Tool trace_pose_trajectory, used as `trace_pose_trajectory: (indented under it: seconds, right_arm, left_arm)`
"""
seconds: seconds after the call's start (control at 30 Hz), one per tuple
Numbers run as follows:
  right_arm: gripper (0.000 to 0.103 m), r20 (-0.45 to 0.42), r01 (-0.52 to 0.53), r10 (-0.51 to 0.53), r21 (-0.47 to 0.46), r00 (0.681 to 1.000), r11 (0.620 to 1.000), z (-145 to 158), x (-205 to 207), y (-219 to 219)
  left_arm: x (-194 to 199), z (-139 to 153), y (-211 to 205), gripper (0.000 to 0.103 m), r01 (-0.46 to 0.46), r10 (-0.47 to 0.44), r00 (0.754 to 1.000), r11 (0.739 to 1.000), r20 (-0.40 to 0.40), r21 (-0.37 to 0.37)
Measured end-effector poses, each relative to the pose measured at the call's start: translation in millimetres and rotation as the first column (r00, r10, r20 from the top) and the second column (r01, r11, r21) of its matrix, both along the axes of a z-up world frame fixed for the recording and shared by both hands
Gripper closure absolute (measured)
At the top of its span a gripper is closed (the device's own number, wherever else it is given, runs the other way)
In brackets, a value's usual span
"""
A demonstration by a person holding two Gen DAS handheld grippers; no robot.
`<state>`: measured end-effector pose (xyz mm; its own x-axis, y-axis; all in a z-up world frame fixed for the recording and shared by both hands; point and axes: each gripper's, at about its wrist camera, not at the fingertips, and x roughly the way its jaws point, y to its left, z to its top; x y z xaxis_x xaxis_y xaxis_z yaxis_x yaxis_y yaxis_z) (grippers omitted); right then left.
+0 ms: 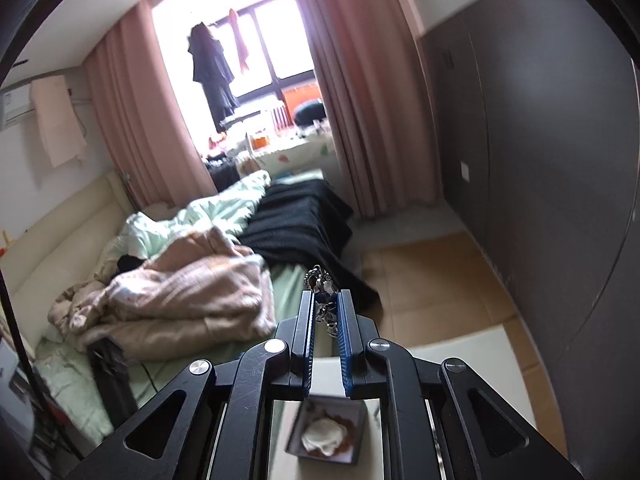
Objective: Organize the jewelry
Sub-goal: 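Lower both held bracelets into the black box and open both tools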
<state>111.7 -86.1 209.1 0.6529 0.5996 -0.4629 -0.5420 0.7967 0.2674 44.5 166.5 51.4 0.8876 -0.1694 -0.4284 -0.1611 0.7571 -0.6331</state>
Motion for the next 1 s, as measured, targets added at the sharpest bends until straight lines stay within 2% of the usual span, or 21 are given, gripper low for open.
trace_pose_trajectory:
  seconds: [0.13, 0.23, 0.27, 0.4, 0.73, 0.87, 1.0]
  right_arm:
    - [0.091, 0.032, -0.033, 0.033, -0.005, 0.999, 0.999, 17.6, -9.3, 16.8]
    - [0.093, 0.029, -0.059, 0.059, -0.016, 0.998, 0.998, 14.7, -12.8, 30.2]
    - [0.1, 0.027, -0.069, 0.07, -0.021, 0.997, 0.997, 11.9, -13.8, 34.3]
    - [0.1, 0.009, -0.091, 0.091, -0.044, 0.996, 0.995, -0.5, -17.0, 45.5]
    - [0.1, -0.126, -0.122, 0.112, -0.077, 0.986, 0.99, -63.5, -8.7, 51.4]
    - [0.1, -0.194, -0.079, 0.059, -0.097, 0.979, 0.992, -95.2, 5.1, 38.0]
    - [0.098, -0.272, -0.038, 0.019, -0.064, 0.962, 0.997, -125.8, 21.1, 14.0]
  left_arm:
    - [-5.1, 0.7, 5.8, 0.094, -0.01, 0.01, 1.0, 1.0, 0.005, -0.006]
    - [-10.4, 1.4, 9.1, 0.094, -0.021, 0.021, 1.0, 1.0, 0.009, -0.012]
    - [-10.9, 1.2, 10.6, 0.094, -0.023, 0.023, 1.0, 1.0, 0.009, -0.014]
    - [-13.5, 0.6, 16.5, 0.094, -0.037, 0.038, 0.999, 0.999, 0.006, -0.018]
    - [-11.9, -1.5, 15.1, 0.094, -0.034, 0.033, 0.999, 0.999, -0.016, -0.007]
    - [-3.4, -6.1, 4.0, 0.094, 0.001, 0.0, 0.999, 1.0, -0.049, 0.017]
    - [9.5, -15.1, -13.3, 0.094, 0.049, -0.044, 0.994, 0.998, -0.098, 0.047]
